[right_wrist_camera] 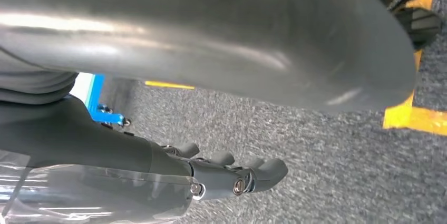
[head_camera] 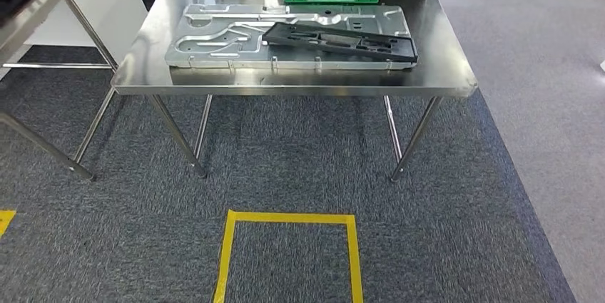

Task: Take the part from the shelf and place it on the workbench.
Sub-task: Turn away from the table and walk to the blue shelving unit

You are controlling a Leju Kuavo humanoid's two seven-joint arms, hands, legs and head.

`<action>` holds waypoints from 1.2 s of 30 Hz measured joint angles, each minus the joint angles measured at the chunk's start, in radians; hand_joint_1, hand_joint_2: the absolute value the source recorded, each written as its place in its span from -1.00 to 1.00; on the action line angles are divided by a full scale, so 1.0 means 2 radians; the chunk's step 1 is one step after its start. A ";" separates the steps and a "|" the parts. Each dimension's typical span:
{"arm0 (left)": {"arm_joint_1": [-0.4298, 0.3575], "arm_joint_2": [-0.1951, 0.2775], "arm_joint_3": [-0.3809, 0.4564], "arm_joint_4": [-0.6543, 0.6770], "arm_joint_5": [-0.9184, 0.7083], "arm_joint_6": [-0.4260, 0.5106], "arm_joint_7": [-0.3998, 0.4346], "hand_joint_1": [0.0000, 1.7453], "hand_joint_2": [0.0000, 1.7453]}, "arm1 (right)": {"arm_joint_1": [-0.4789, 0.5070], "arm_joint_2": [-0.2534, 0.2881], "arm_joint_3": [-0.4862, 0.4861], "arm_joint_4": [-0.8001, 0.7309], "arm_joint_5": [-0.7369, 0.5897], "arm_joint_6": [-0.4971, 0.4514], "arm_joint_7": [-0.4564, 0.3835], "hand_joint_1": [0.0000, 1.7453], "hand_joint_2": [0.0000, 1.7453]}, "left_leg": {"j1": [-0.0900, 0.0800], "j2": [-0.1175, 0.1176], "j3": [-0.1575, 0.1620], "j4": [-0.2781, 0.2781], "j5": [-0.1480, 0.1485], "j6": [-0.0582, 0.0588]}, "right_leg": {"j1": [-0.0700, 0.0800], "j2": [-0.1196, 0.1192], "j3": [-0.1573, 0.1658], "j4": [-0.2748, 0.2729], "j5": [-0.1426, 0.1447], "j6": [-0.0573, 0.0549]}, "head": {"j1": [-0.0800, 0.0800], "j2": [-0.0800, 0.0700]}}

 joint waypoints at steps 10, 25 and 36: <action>0.000 0.001 0.000 0.000 -0.002 0.003 0.002 -1.00 -1.00 | -0.002 0.000 -0.003 0.001 -0.003 -0.001 0.013 -1.00 -1.00 | 0.006 0.010 0.014 0.106 -0.064 -0.009 | 0.002 -0.025 -0.072 0.013 0.052 -0.013 | -0.002 0.000; -0.004 0.003 0.000 0.000 -0.006 -0.002 0.001 -1.00 -1.00 | -0.006 -0.001 -0.010 0.002 -0.010 -0.001 0.014 -1.00 -1.00 | 0.001 0.021 0.022 -0.015 -0.022 0.017 | -0.002 -0.027 -0.086 0.130 0.010 0.015 | 0.000 0.000; 0.003 0.003 -0.003 0.000 -0.011 -0.002 -0.009 -1.00 -1.00 | -0.004 0.002 -0.022 0.003 -0.027 -0.007 -0.009 -1.00 -1.00 | 0.004 0.018 -0.033 0.103 -0.099 -0.012 | 0.002 -0.032 -0.034 -0.001 0.030 -0.019 | -0.003 0.000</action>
